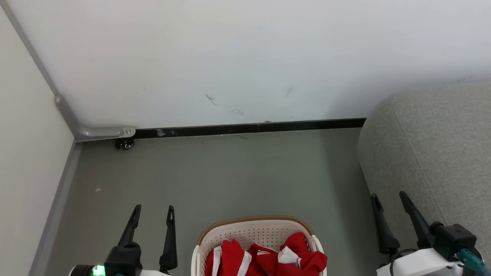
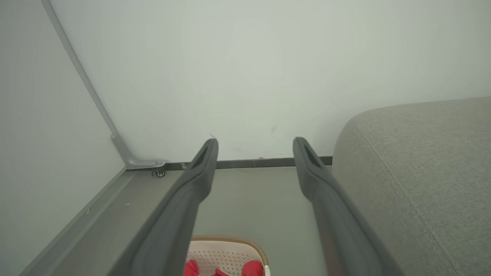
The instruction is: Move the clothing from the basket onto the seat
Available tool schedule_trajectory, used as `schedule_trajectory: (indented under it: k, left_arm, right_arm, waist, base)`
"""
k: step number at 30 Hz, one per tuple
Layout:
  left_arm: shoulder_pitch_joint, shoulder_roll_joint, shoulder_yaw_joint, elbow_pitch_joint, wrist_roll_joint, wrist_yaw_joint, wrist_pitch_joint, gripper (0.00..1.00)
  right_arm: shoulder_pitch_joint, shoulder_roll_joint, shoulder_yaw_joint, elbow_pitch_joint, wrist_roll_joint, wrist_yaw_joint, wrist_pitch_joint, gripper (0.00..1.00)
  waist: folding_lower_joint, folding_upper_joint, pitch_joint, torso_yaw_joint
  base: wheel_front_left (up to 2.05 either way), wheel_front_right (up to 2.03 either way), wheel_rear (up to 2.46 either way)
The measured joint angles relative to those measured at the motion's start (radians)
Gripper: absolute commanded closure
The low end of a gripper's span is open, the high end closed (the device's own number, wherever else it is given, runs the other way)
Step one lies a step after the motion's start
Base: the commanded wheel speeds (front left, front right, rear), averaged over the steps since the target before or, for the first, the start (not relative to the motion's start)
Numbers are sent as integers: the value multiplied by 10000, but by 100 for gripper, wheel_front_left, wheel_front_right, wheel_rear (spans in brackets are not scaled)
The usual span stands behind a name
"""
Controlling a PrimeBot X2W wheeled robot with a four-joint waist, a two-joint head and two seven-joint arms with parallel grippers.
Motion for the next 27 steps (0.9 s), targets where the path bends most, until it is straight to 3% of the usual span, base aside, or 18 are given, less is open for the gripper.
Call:
schedule_trajectory:
  k: [5, 27]
  left_arm:
    - [0, 0, -75, 75, 539, 161, -121, 0]
    - [-1, -31, 117, 500, 422, 173, -123, 0]
  right_arm:
    - [1, 0, 81, -42, -412, 0, -81, 0]
    - [1, 0, 69, -40, -366, 0, -81, 0]
  waist:
    - [0, 0, 10, 10]
    - [-2, 0, 46, -18]
  base:
    - [0, 0, 0]
    - [0, 0, 0]
